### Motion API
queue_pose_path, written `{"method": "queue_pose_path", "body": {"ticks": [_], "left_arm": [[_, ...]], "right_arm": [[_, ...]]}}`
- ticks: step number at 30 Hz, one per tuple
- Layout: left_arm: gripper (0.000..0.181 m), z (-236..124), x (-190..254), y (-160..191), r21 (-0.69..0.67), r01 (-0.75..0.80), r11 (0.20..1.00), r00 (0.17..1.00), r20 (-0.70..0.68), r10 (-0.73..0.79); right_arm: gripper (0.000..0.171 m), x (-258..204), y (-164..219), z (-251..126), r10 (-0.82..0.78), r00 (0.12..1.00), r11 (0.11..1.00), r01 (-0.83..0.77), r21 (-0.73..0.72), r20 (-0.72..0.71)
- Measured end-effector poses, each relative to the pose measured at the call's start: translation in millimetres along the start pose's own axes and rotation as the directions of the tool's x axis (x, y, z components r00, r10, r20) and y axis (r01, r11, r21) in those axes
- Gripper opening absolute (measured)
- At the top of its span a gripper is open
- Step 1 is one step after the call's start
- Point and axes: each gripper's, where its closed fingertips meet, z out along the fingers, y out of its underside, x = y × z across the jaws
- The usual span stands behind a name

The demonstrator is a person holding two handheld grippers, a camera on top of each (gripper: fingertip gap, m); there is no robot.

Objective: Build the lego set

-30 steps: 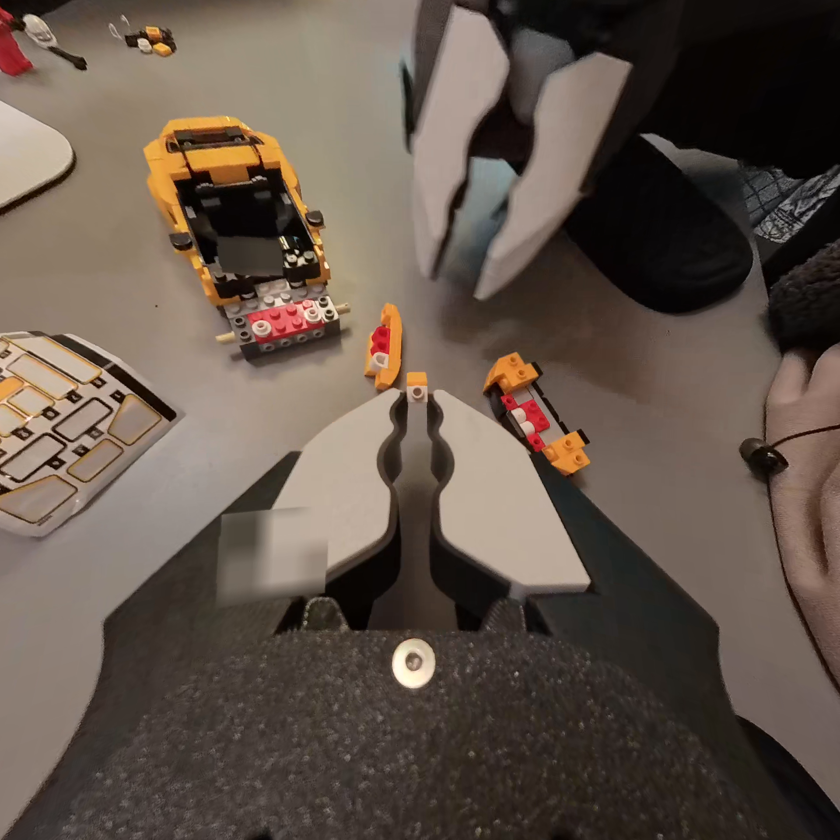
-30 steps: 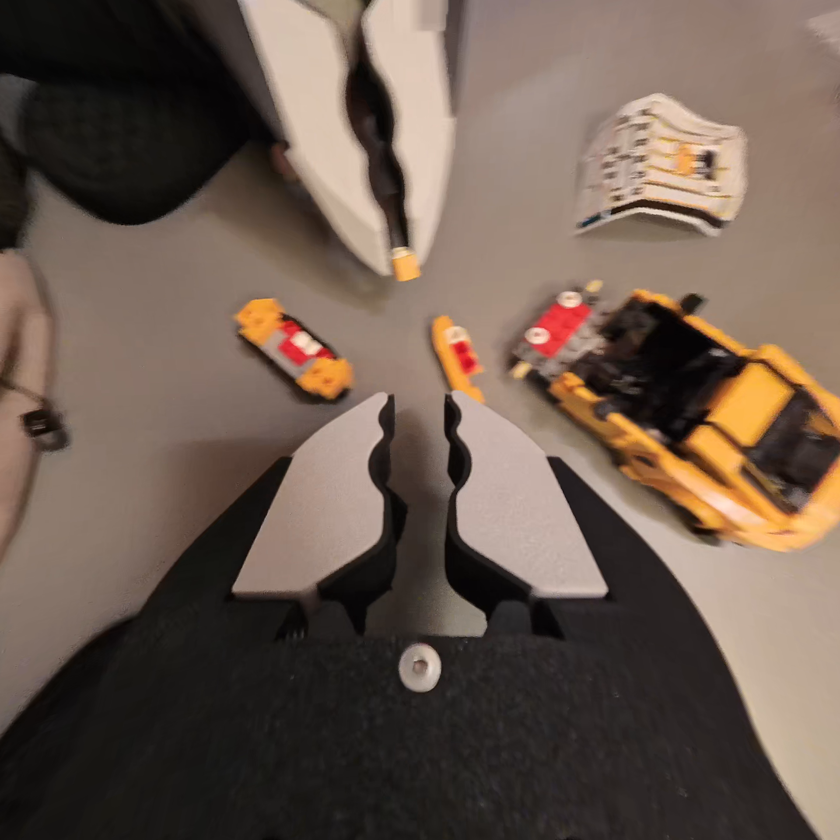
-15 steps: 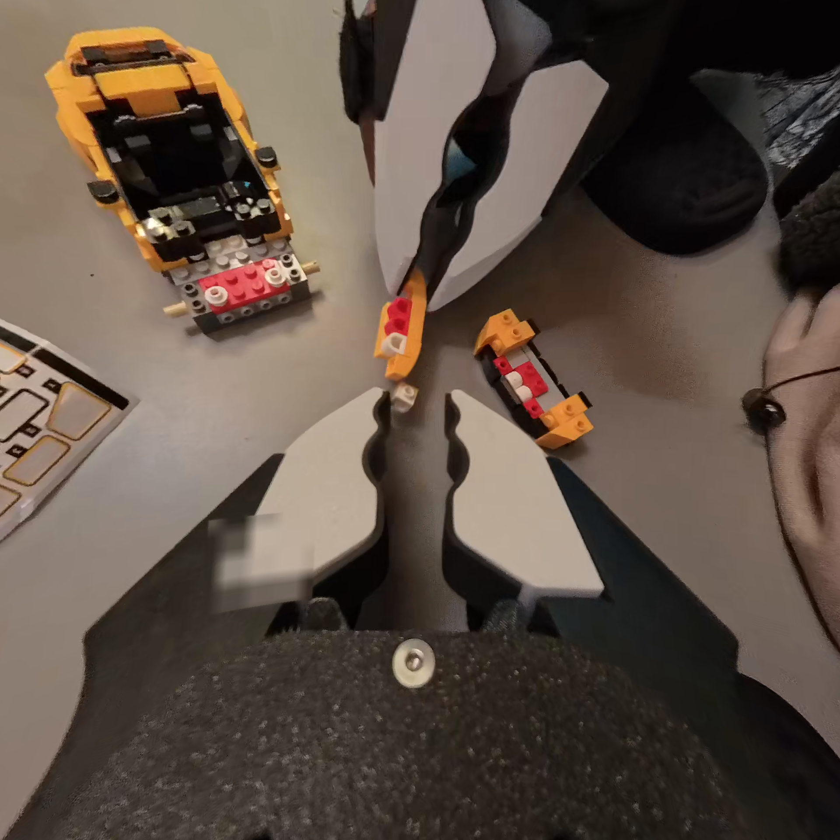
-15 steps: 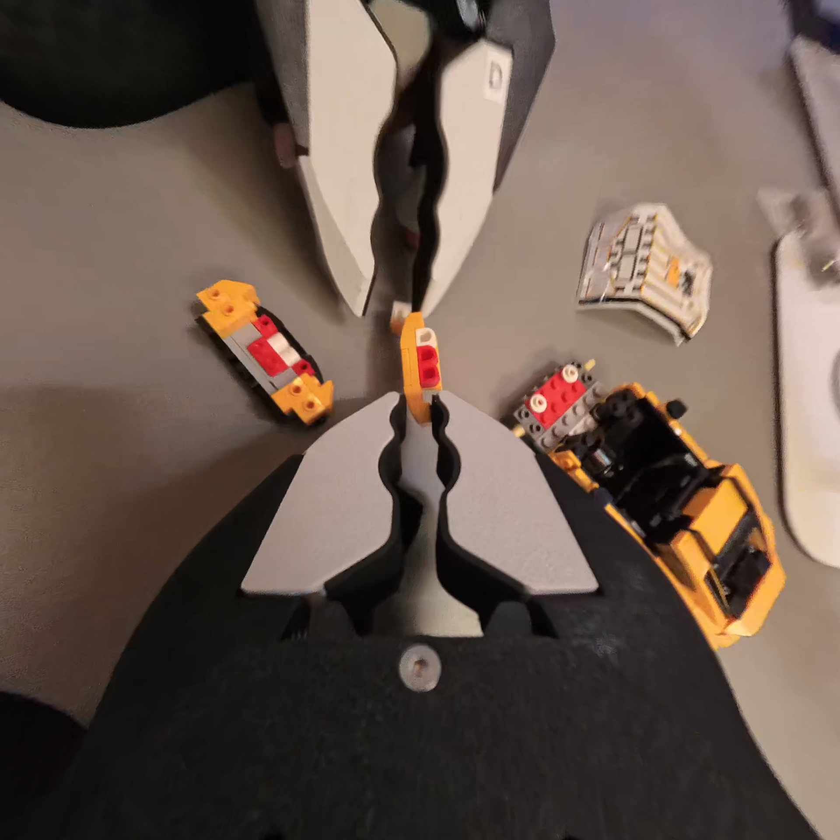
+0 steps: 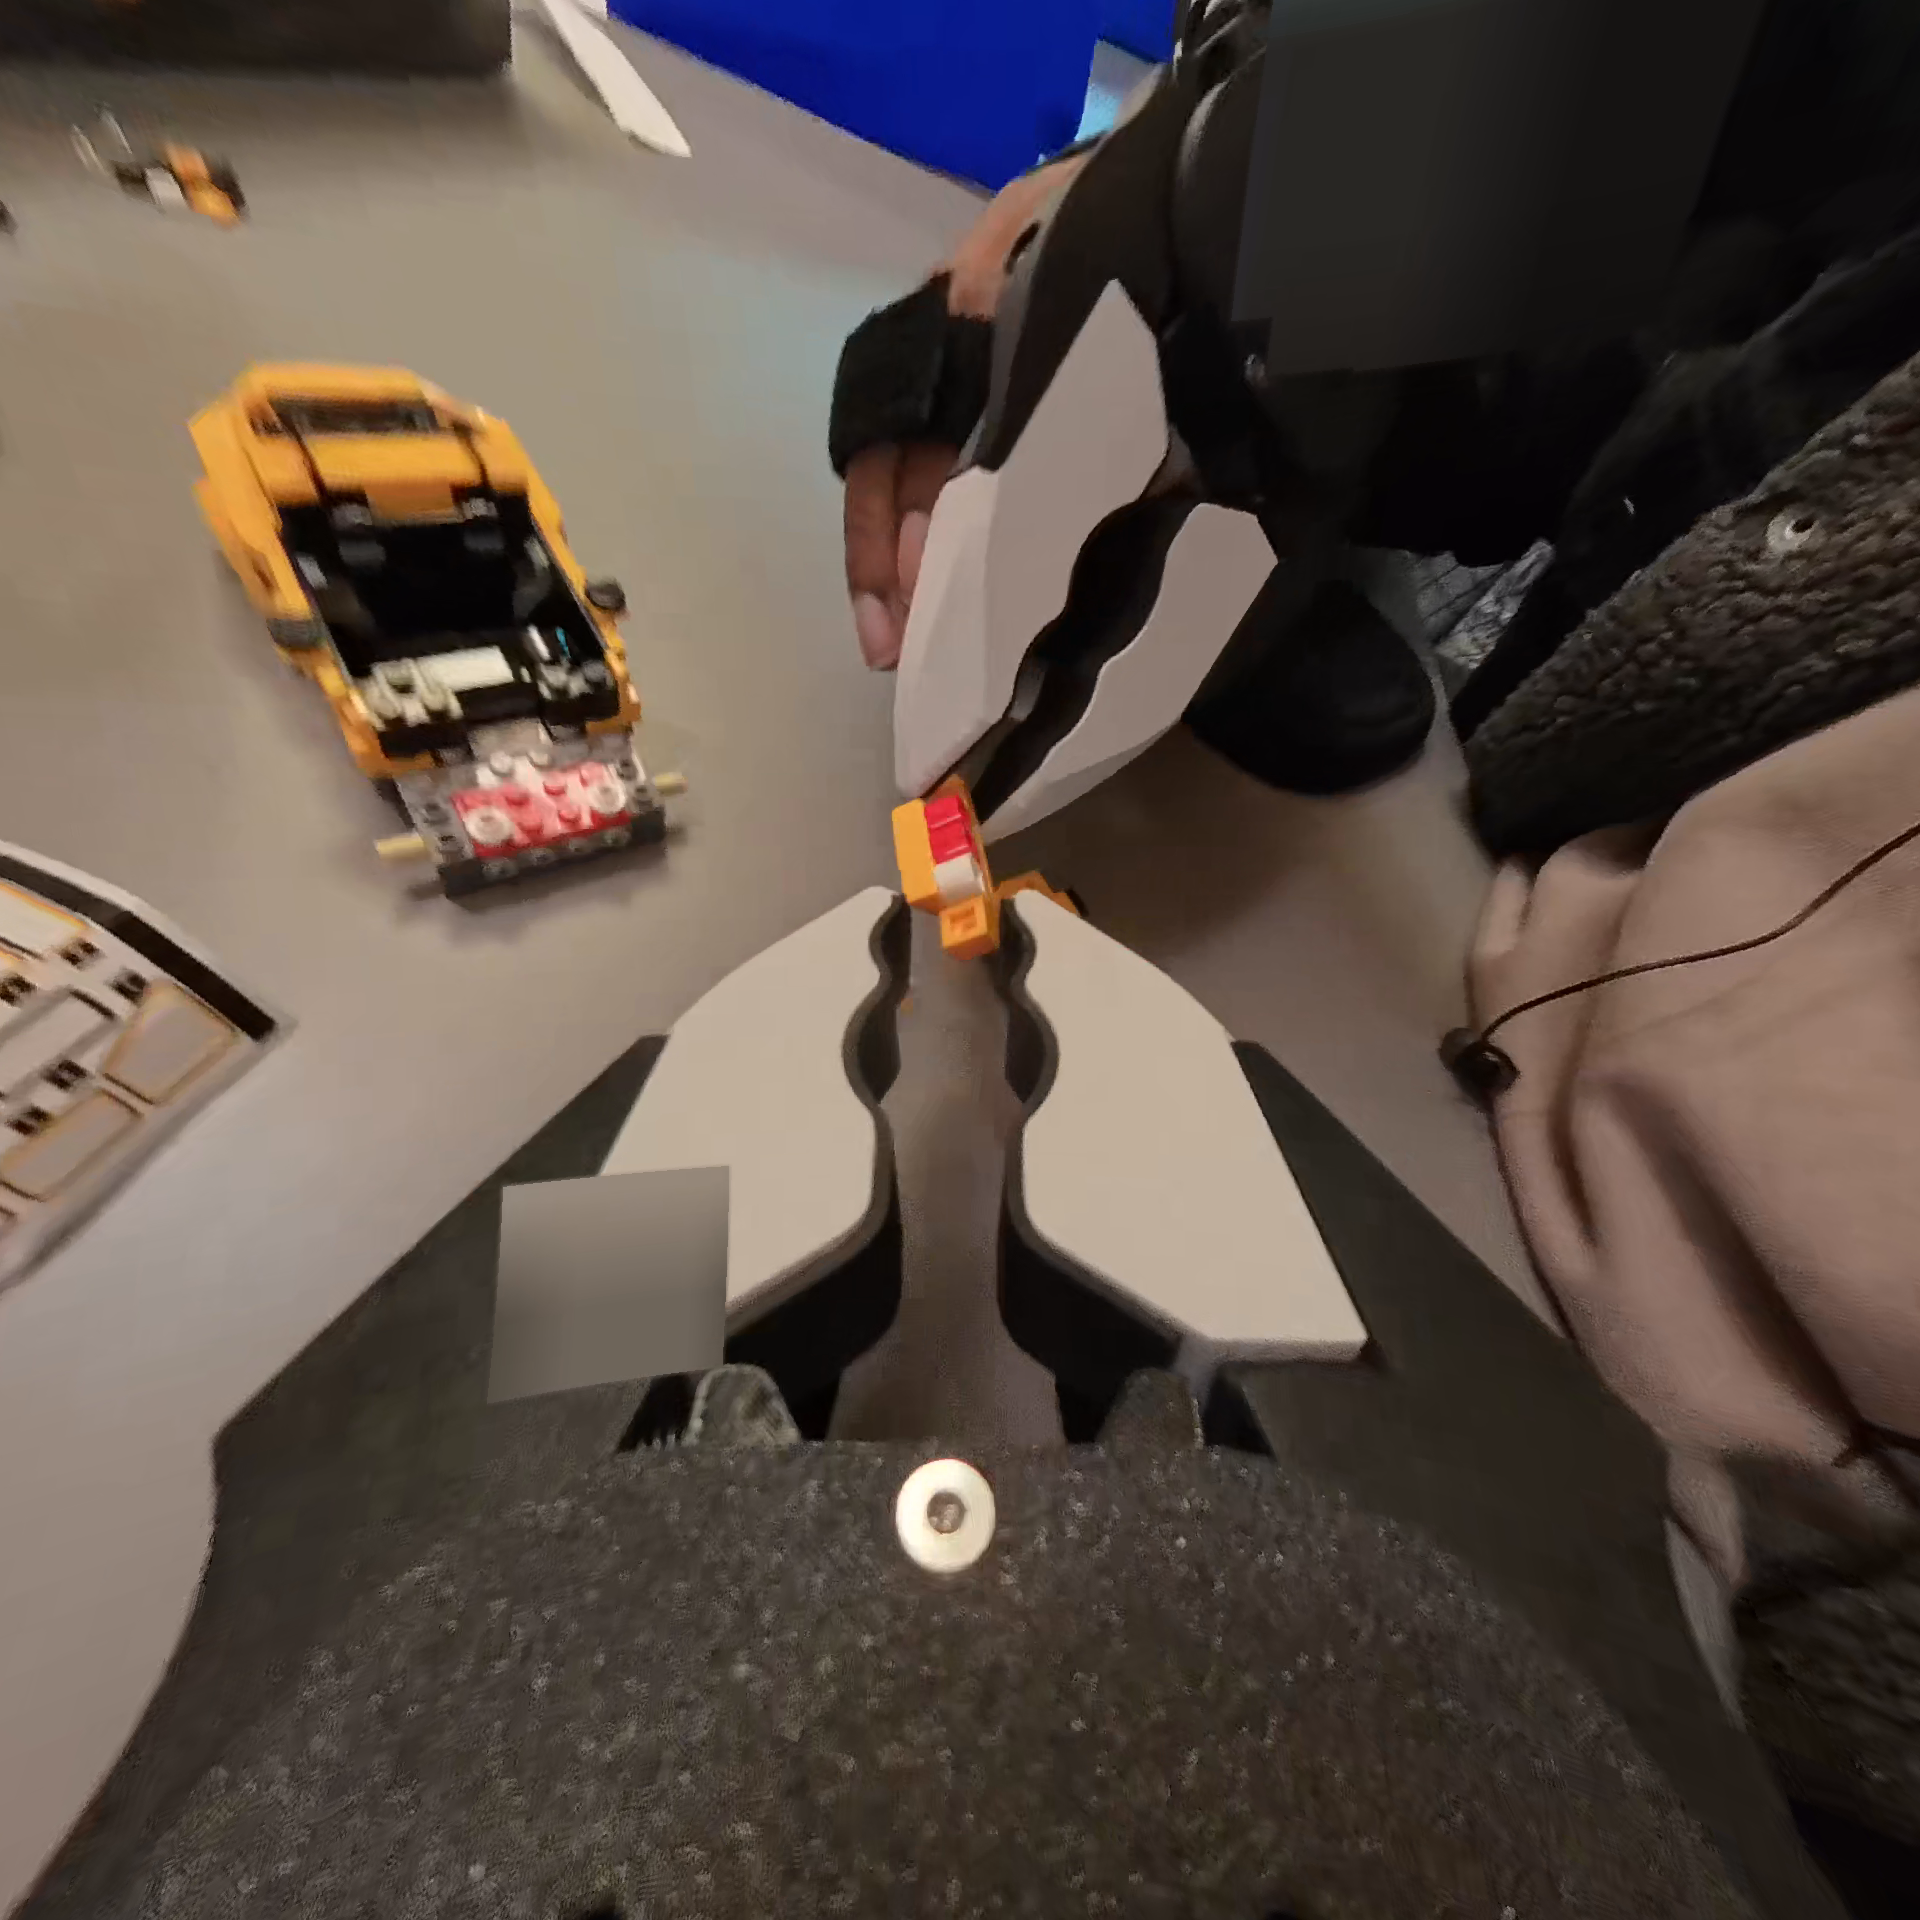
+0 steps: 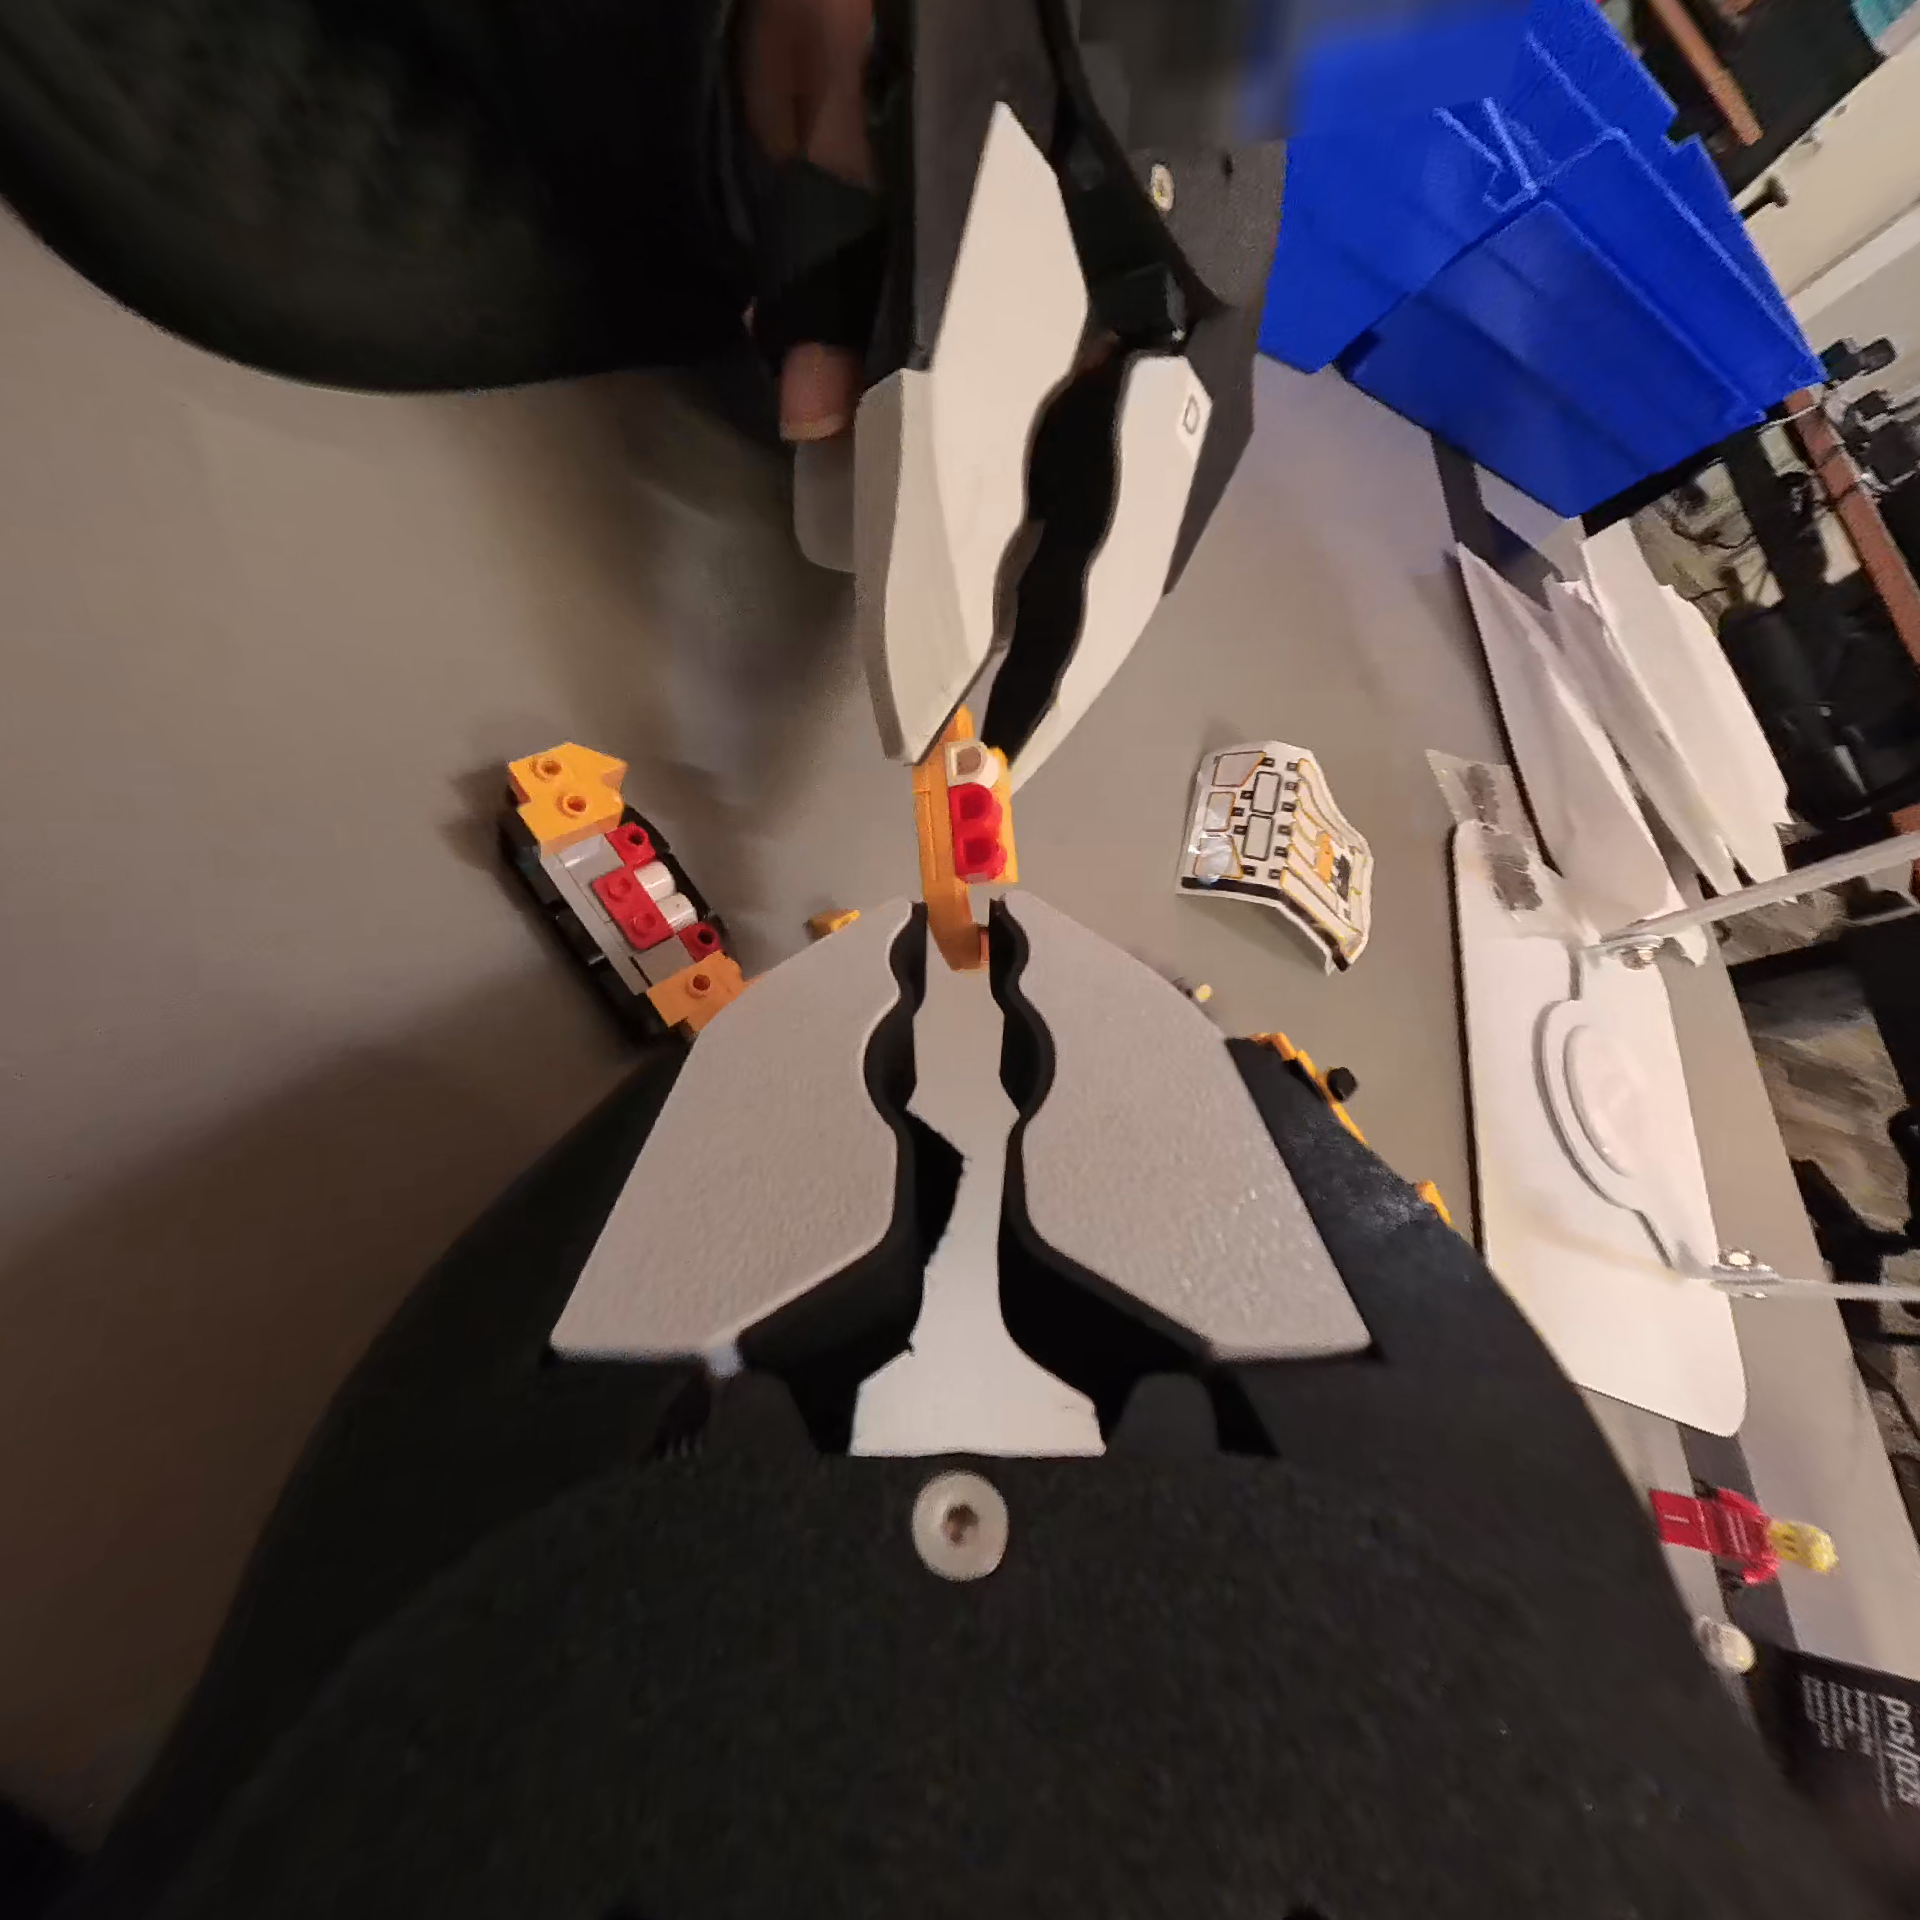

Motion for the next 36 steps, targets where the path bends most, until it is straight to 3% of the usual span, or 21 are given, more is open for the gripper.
{"method": "queue_pose_path", "body": {"ticks": [3,8,12,15,17,21,26,28,31,36], "left_arm": [[0.008,-4,1,-9,0.022,-0.18,0.983,0.98,0.087,0.177],[0.008,-10,4,-21,-0.012,-0.489,0.872,0.841,0.261,0.475],[0.008,-8,10,-16,-0.129,-0.695,0.707,0.645,0.322,0.693],[0.008,-5,17,-13,-0.185,-0.789,0.586,0.513,0.327,0.794],[0.008,-4,22,-12,-0.182,-0.81,0.557,0.487,0.321,0.812],[0.01,-3,23,-5,-0.146,-0.78,0.609,0.56,0.272,0.783],[0.023,-6,23,9,-0.038,-0.505,0.862,0.858,0.09,0.506],[0.022,-5,27,13,-0.022,-0.362,0.932,0.932,0.0,0.362],[0.022,2,32,20,-0.053,-0.252,0.966,0.966,-0.07,0.248],[0.012,10,34,39,-0.158,-0.267,0.951,0.963,-0.088,0.256]], "right_arm": [[0.014,4,-5,-6,0.133,0.991,0.99,-0.133,0.039,0.024],[0.023,5,-10,-23,0.415,0.886,0.897,-0.437,0.07,0.208],[0.03,-9,-17,-22,0.546,0.757,0.807,-0.59,0.017,0.359],[0.023,-12,-19,-20,0.605,0.683,0.752,-0.659,-0.013,0.41],[0.013,-14,-20,-18,0.609,0.67,0.747,-0.664,-0.024,0.425],[0.01,-18,-19,-16,0.562,0.732,0.798,-0.602,-0.019,0.385],[0.01,-24,-6,-14,0.399,0.873,0.911,-0.413,-0.01,0.282],[0.01,-28,-5,-13,0.309,0.916,0.948,-0.319,-0.003,0.254],[0.01,-34,-5,-9,0.223,0.941,0.974,-0.228,-0.01,0.254],[0.01,-43,-4,-5,0.132,0.949,0.991,-0.133,-0.015,0.285]]}}
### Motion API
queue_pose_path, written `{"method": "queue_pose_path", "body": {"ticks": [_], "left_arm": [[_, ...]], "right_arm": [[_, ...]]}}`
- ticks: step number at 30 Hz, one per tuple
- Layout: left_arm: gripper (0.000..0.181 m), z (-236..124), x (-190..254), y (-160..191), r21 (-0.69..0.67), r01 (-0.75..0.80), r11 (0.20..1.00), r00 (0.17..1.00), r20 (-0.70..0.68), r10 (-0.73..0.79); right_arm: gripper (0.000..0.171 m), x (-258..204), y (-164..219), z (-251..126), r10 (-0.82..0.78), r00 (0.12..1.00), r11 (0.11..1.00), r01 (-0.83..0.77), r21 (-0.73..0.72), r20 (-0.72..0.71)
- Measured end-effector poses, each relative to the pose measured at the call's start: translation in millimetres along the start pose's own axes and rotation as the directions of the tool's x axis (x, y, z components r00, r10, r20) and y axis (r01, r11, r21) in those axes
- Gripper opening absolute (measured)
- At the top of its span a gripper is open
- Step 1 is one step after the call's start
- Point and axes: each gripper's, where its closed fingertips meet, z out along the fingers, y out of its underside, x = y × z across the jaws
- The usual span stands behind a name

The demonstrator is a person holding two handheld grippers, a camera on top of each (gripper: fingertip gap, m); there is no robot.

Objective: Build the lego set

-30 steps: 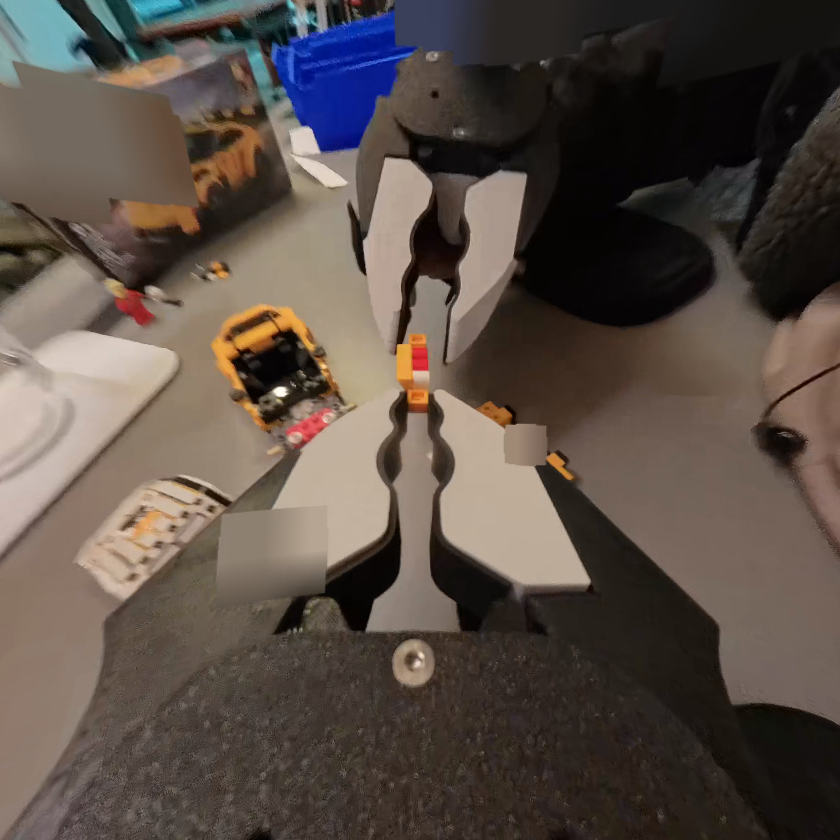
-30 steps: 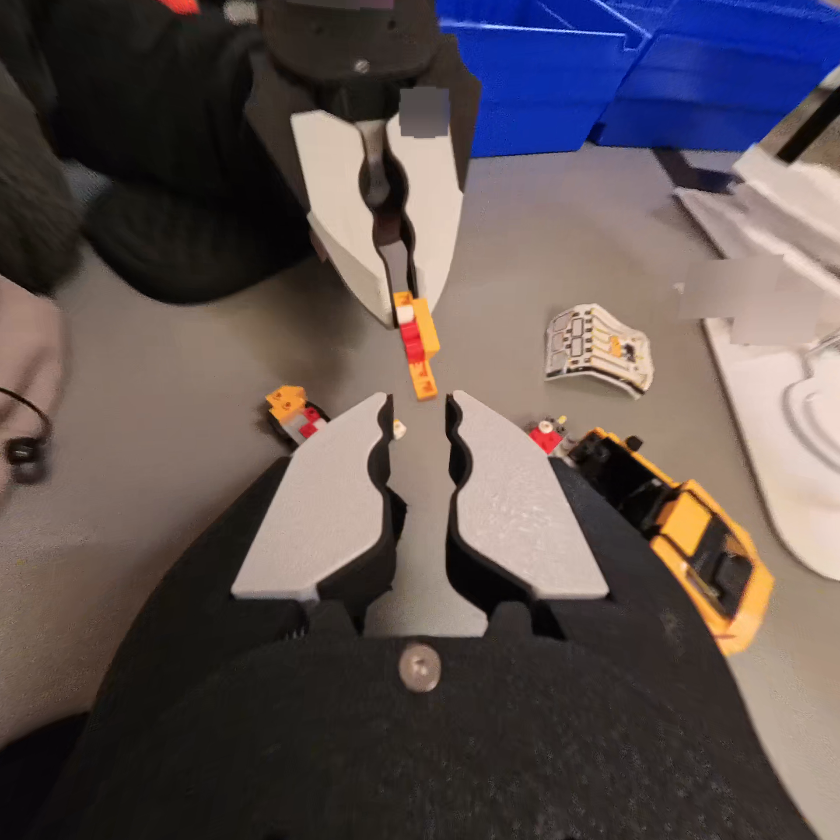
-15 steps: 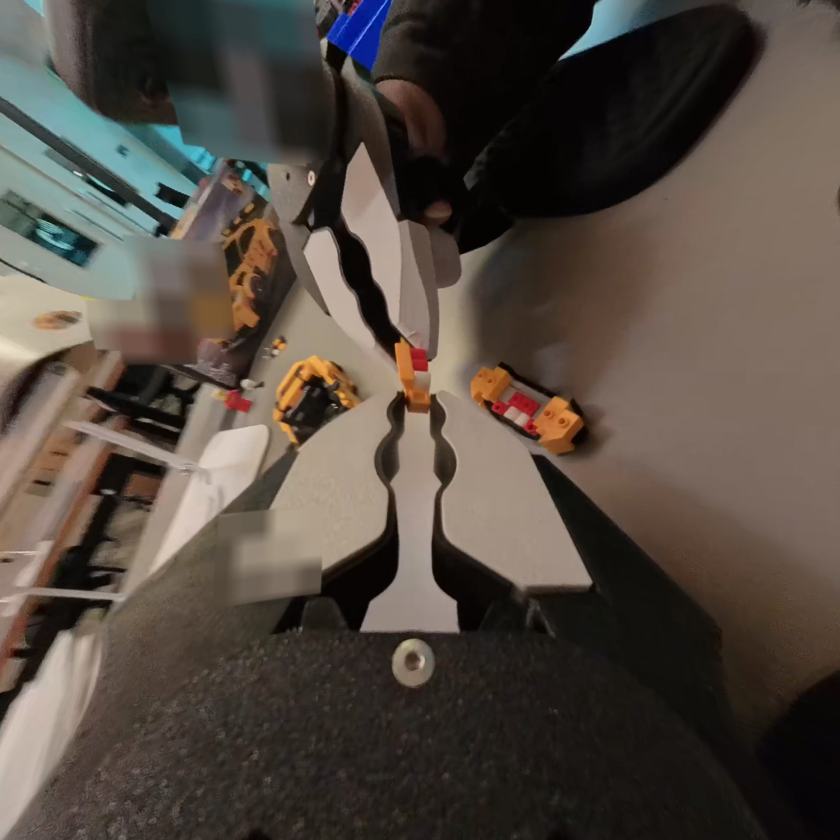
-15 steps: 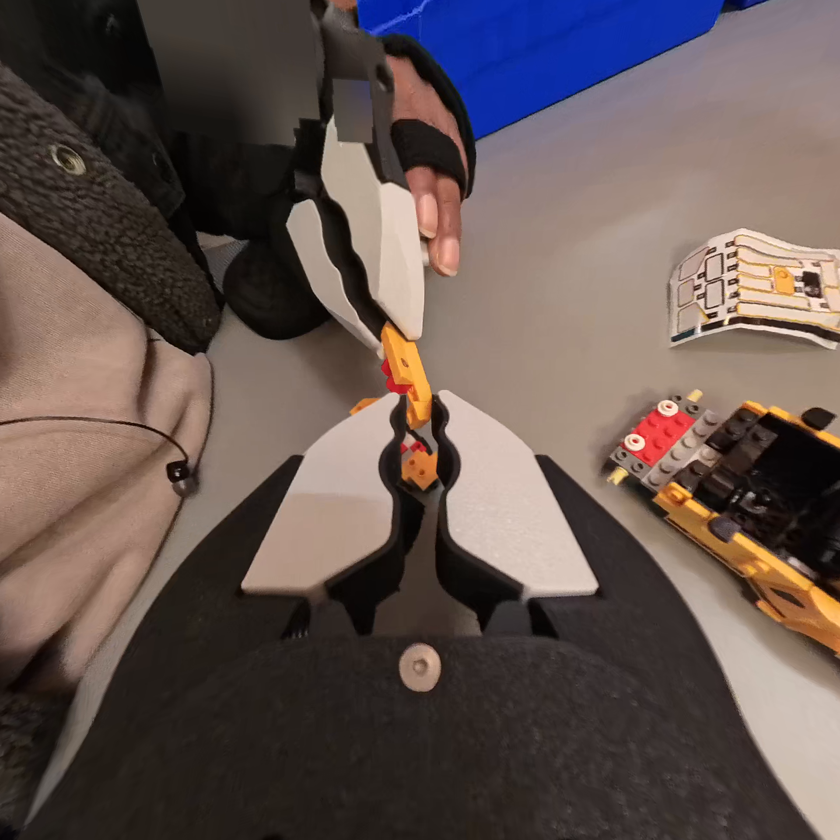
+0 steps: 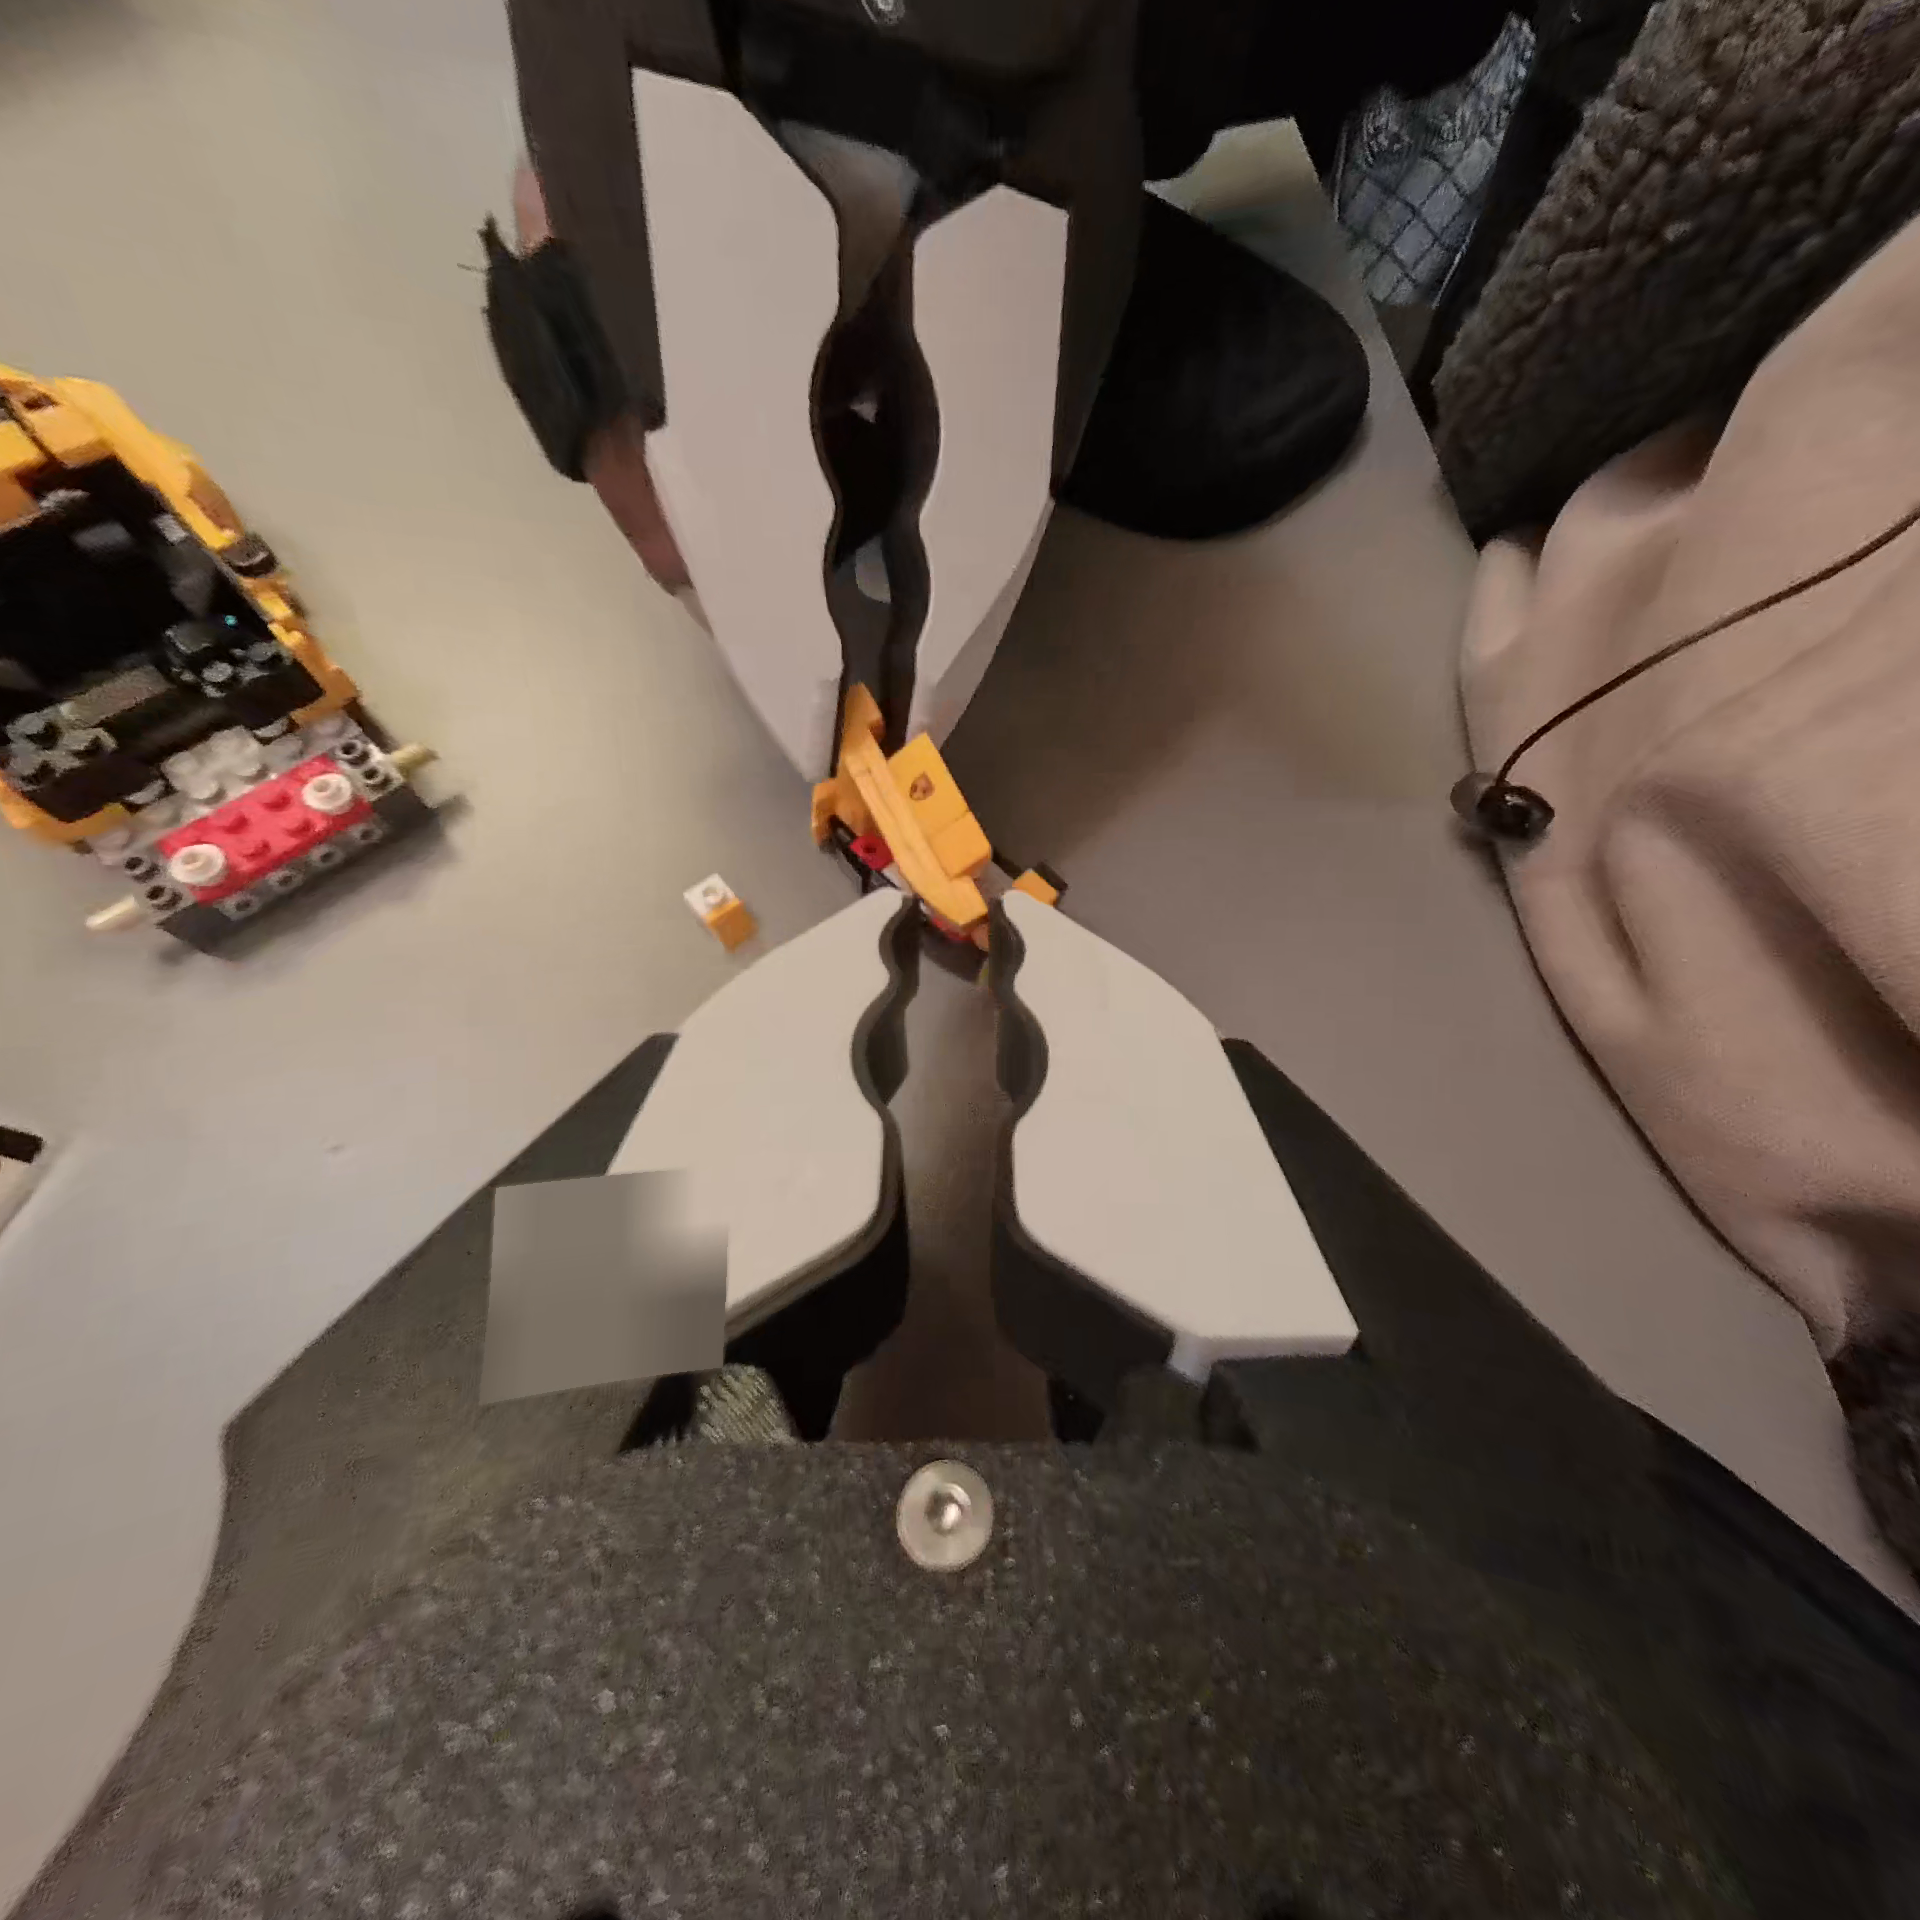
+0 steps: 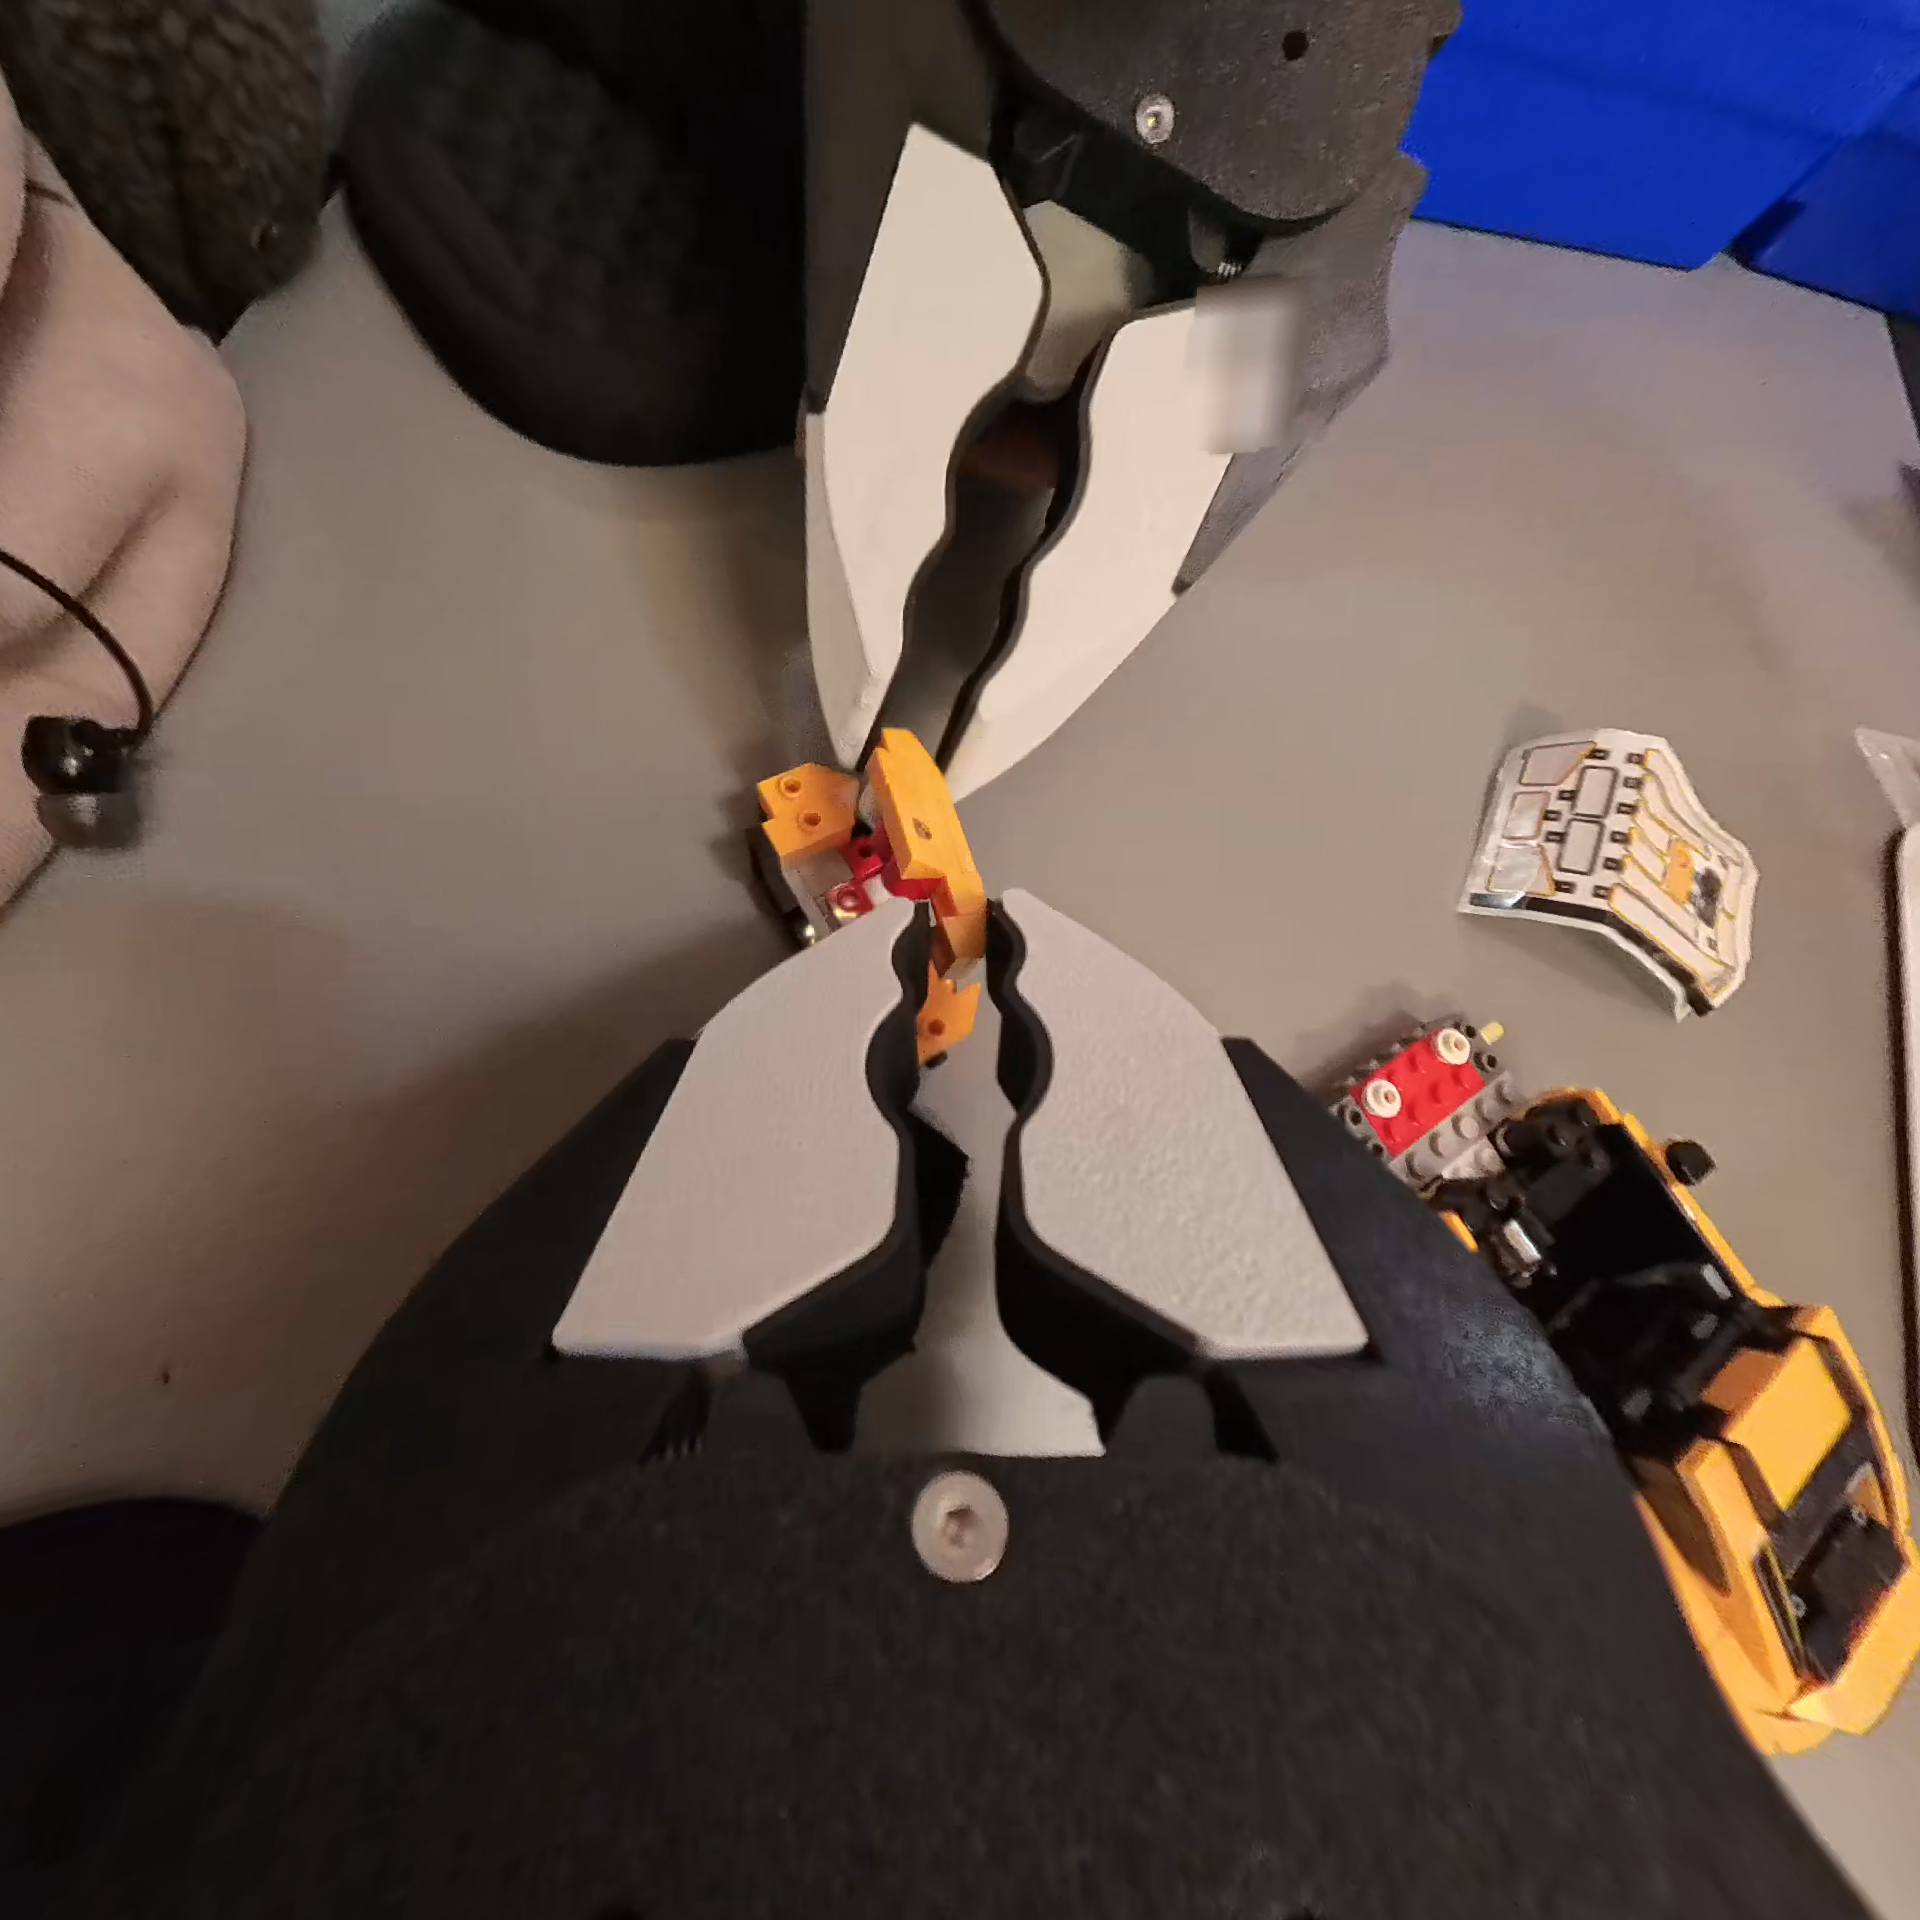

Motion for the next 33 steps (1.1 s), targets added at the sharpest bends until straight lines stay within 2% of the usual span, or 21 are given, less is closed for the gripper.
{"method": "queue_pose_path", "body": {"ticks": [18,33], "left_arm": [[0.014,5,9,7,-0.044,0.011,0.999,0.998,-0.059,-0.014],[0.017,7,11,8,-0.052,-0.004,0.999,0.998,-0.061,0.001]], "right_arm": [[0.01,-3,13,8,-0.173,0.977,0.965,0.194,-0.179,0.126],[0.017,3,15,6,-0.166,0.974,0.955,0.198,-0.221,0.158]]}}
